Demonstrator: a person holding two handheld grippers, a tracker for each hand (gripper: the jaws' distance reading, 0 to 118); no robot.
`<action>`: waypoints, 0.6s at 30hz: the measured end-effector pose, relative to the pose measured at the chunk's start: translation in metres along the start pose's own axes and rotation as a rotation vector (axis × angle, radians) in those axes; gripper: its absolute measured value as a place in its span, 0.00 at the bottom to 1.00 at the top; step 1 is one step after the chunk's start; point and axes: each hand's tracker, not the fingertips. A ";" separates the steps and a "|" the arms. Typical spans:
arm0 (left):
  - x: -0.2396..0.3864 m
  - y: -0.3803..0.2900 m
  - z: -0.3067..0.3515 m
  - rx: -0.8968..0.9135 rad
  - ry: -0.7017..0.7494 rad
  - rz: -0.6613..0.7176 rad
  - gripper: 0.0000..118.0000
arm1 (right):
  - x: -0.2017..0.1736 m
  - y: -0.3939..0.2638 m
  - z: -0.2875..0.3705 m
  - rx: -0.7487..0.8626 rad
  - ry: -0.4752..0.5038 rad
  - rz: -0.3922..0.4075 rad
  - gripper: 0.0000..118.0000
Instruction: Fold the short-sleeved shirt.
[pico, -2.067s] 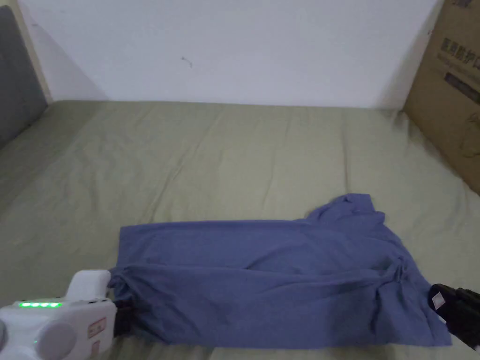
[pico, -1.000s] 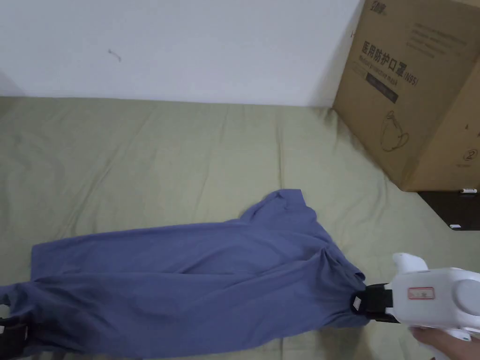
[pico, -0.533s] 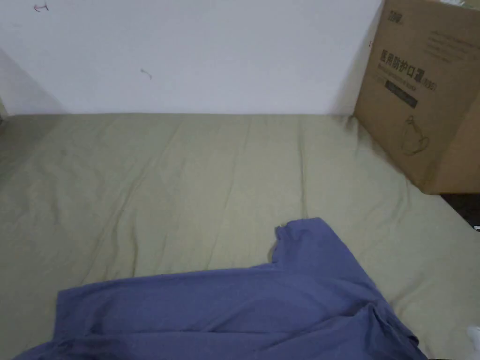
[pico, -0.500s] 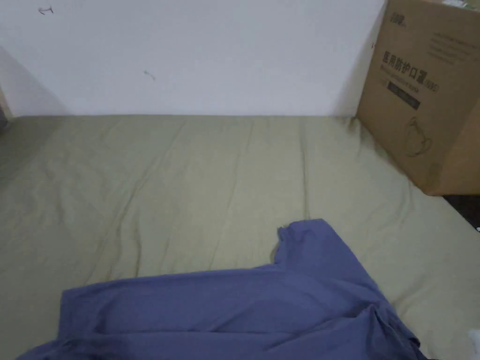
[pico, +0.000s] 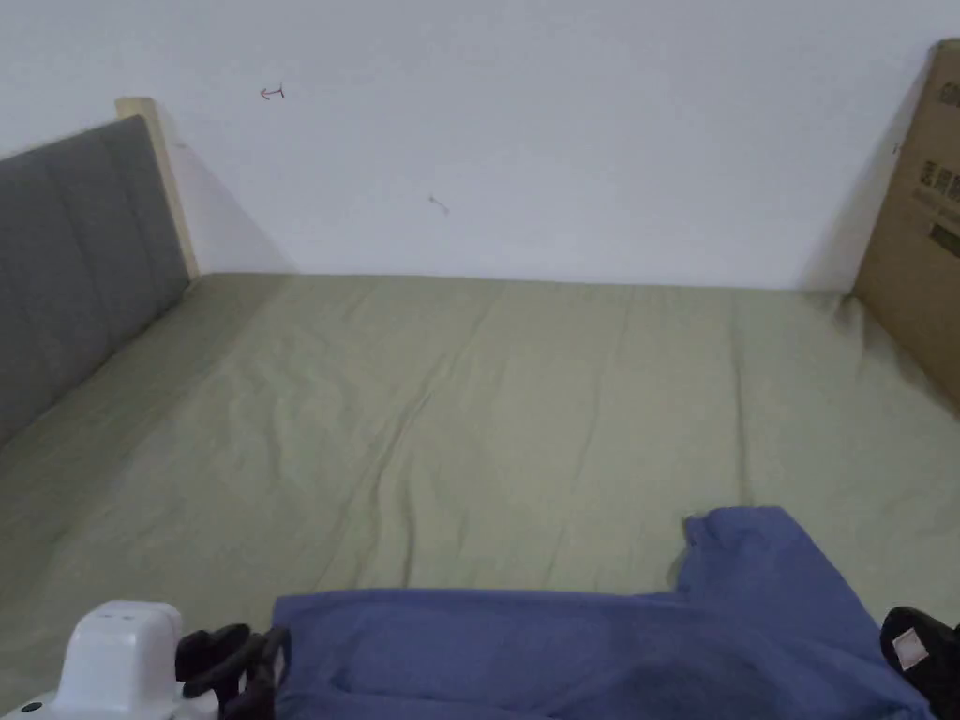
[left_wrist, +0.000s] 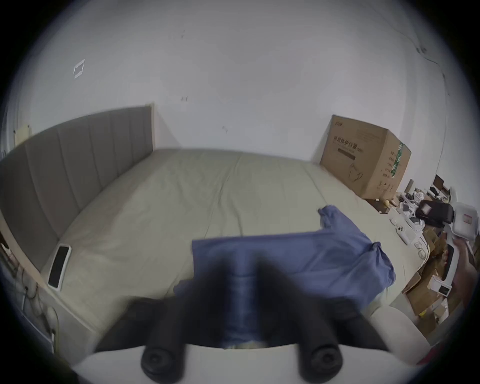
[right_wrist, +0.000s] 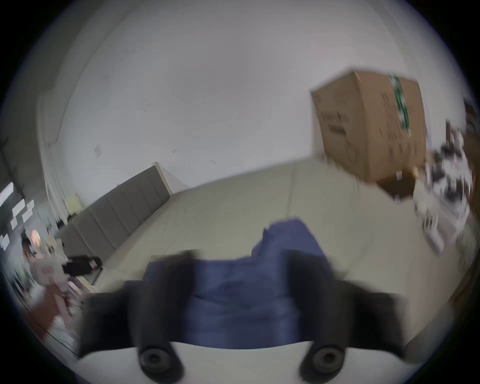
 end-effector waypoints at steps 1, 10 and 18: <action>0.005 0.005 0.000 0.008 0.043 -0.023 0.00 | -0.012 0.003 -0.005 0.027 -0.038 0.066 0.00; -0.058 0.050 -0.148 -0.327 0.019 0.050 0.00 | -0.036 0.013 -0.066 -0.064 -0.031 0.215 0.00; -0.116 0.011 -0.269 -0.609 0.058 0.053 0.97 | -0.023 -0.010 -0.098 -0.186 -0.012 0.173 0.00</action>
